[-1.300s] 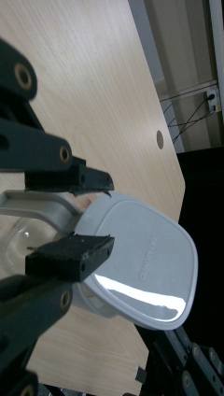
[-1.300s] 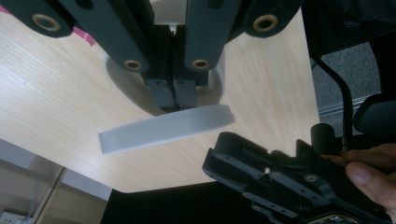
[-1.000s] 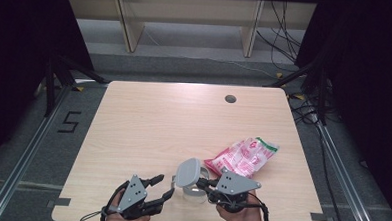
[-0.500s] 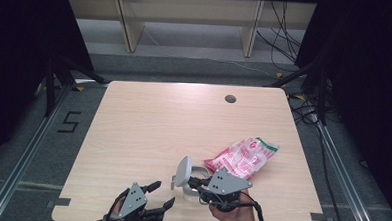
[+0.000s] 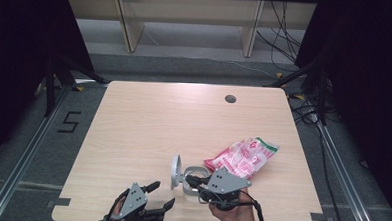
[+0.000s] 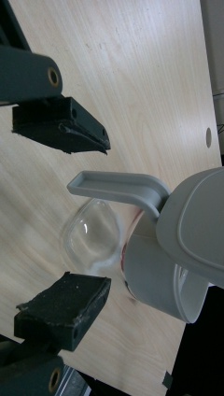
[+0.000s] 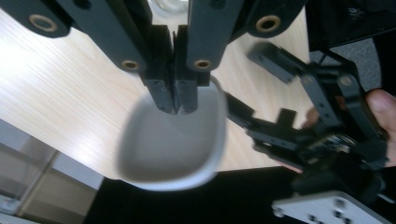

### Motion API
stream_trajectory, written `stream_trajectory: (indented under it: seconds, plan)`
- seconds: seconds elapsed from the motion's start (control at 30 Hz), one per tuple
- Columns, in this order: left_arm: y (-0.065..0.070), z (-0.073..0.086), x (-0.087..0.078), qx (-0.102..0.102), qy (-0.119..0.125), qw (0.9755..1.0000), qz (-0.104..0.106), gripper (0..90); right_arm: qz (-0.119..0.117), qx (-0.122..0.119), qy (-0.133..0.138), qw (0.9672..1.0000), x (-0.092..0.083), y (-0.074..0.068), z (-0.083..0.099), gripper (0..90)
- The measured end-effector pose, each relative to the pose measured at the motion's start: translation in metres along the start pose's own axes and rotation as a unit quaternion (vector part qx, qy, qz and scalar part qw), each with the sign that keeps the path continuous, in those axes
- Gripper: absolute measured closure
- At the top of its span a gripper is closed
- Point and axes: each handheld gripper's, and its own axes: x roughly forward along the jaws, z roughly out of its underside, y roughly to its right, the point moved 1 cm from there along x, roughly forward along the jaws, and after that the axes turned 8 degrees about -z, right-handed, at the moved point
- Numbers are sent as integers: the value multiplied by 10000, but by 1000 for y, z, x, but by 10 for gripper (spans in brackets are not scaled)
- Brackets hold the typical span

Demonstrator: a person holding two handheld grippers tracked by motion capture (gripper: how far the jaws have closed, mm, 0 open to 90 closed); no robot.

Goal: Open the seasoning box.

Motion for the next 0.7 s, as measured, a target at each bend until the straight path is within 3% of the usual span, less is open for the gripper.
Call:
stream_trajectory:
  seconds: [0.03, 0.07, 0.1, 0.17, 0.2, 0.27, 0.3, 0.4, 0.43, 0.47, 0.5, 0.53, 0.57, 0.6, 0.63, 0.7]
  plan:
    - [-1, 0, 0, 47, 31, 10000, 38, 276, 11, 58, -23, 10000, -4, 2, 2, 864]
    - [-2, 0, -1, 45, 29, 10000, 20, 276, 231, 243, 22, 9994, -14, 7, 8, 841]
    - [-5, -1, -3, 216, 31, 9998, 2, 275, 379, 152, -21, 9992, -20, 10, 11, 822]
    - [-4, 0, -3, 121, 55, 9999, -18, 274, 498, 142, -89, 9986, -26, 12, 15, 800]
    - [-3, 0, -4, 92, -8, 9999, -74, 272, 595, 255, -20, 9979, -29, 14, 19, 782]
    - [-3, -1, -3, 139, 74, 9999, 19, 272, 823, 436, -45, 9956, -44, 21, 31, 716]
    - [-4, -1, -3, 126, 108, 9999, 37, 272, 823, 436, -45, 9956, -44, 21, 31, 716]
    - [-3, 0, -3, 171, 36, 9998, 11, 268, 1007, 645, -130, 9927, -58, 27, 44, 665]
    - [0, 0, -3, 3, 34, 10000, -14, 264, 1106, 881, -162, 9898, -66, 28, 50, 616]
    - [-1, 0, -3, 17, 51, 10000, -23, 264, 1106, 881, -162, 9898, -66, 28, 50, 616]
    - [-3, -1, -3, 171, 66, 9998, -20, 263, 1330, 957, -104, 9864, -72, 31, 55, 558]
    - [-2, 0, -3, 133, 61, 9999, -36, 261, 1279, 1116, -162, 9854, -75, 31, 56, 540]
    - [-1, 0, -3, 66, 70, 9999, -26, 259, 1334, 1070, -171, 9851, -77, 33, 59, 521]
    - [-1, 0, -3, 66, 70, 9999, -26, 259, 1360, 1173, -150, 9836, -79, 34, 61, 501]
    - [-1, 0, -4, 72, 68, 9999, -30, 258, 1465, 1343, -189, 9799, -82, 33, 63, 478]
    - [-2, -1, -5, 40, 94, 9999, -48, 257, 1529, 1315, -162, 9793, -83, 37, 66, 462]
